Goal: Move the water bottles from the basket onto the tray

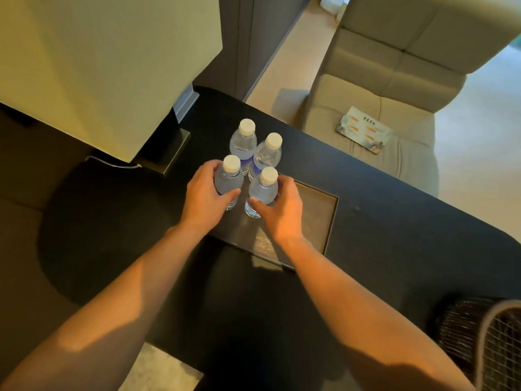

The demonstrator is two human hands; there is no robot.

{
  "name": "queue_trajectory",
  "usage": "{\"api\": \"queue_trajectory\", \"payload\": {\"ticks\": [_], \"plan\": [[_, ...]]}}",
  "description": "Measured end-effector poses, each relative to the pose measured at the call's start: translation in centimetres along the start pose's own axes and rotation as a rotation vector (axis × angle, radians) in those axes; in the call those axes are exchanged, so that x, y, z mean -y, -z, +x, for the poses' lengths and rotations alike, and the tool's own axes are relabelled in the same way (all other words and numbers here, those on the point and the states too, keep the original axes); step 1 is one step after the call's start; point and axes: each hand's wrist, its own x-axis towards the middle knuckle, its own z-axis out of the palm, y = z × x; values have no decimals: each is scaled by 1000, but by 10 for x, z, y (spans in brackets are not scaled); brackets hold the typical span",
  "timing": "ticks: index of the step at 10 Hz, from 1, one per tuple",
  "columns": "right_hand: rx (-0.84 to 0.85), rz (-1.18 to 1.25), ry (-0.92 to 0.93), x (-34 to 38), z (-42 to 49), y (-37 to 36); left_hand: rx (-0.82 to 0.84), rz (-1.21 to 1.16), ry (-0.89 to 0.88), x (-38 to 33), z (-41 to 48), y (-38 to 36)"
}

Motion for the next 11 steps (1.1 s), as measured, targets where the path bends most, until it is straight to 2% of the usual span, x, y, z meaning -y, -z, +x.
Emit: {"api": "queue_trajectory", "payload": {"ticks": [3,6,10,11], "plan": [[-41,-27,28,10,15,-13,95,-8,-83,5,28,3],[-55,-35,30,13,17,-17,113,-51,-140,5,37,2],[-36,35,11,18,10,-14,114,-64,-108,4,33,-1],[-28,86,-27,17,-1,-12,109,-45,-34,0,26,0]]}}
